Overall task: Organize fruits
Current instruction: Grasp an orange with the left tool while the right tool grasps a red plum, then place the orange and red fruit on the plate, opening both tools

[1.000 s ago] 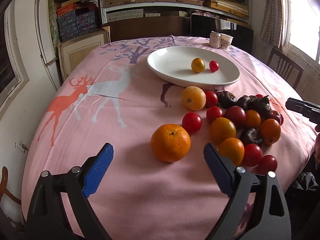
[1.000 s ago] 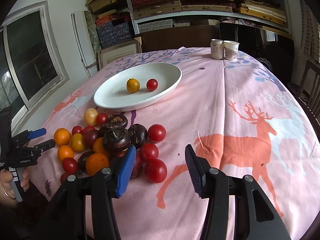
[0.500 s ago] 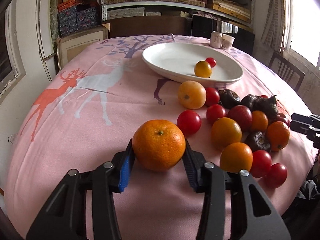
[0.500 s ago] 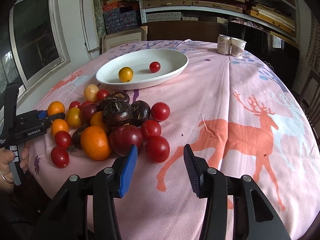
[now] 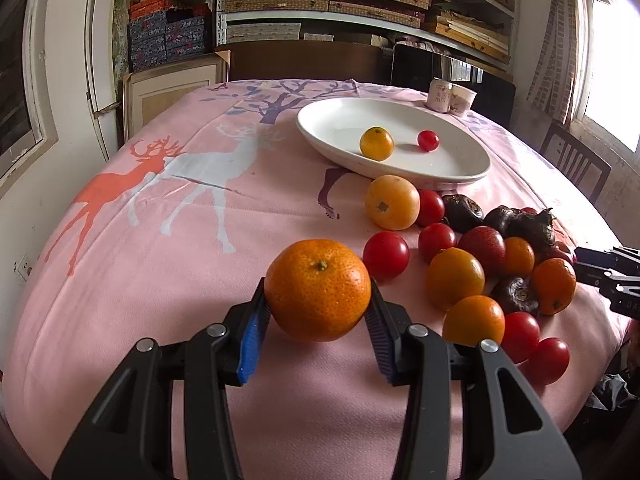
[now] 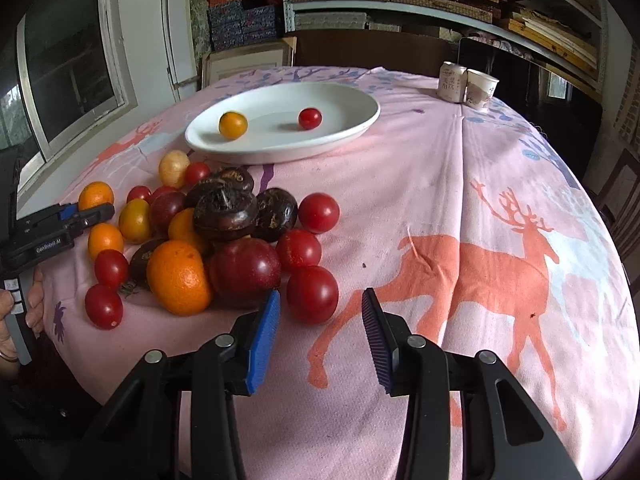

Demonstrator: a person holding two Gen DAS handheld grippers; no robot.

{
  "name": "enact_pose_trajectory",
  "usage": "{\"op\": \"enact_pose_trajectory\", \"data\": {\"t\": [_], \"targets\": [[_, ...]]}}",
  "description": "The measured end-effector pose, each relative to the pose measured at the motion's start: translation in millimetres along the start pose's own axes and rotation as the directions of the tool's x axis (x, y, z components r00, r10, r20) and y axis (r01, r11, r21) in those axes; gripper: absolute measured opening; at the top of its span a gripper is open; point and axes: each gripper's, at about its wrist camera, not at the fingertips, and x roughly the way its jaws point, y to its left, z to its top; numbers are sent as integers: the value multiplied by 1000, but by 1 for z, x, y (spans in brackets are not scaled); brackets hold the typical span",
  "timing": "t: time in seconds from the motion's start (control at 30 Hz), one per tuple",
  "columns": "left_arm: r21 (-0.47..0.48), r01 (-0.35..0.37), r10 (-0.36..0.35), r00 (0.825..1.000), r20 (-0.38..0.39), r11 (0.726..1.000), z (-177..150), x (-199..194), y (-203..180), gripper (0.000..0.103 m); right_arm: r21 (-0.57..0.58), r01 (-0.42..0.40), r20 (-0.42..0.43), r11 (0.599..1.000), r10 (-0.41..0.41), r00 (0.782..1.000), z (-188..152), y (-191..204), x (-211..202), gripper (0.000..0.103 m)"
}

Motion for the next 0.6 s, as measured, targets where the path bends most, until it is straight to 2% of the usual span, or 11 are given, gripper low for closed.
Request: {"op": "enact_pose_trajectory", "data": {"t": [0.07, 0.13, 0.37, 0.47, 0.6], "targets": [[-1, -1, 1, 1000, 0, 1000, 0, 0, 0, 45, -4, 7, -2, 1000, -7, 1000, 0, 0, 7, 41], [0, -4, 4, 1000, 1, 1000, 0, 0, 0, 45, 6, 1, 19, 1000, -1, 1000, 1, -1, 8, 28], [-5, -7, 7, 1000, 12, 1000, -1, -2, 1, 45, 8, -1, 58, 1000, 1, 998, 0, -2, 0, 27], [-21, 14, -14, 1000, 20, 1000, 1, -8, 2, 45, 31, -31, 96, 999, 28, 995, 1, -9, -15, 27], [5, 25, -25, 999, 48, 1000, 12, -20, -6, 45, 54, -68, 123, 996, 61, 991, 9, -14, -28, 27]]}}
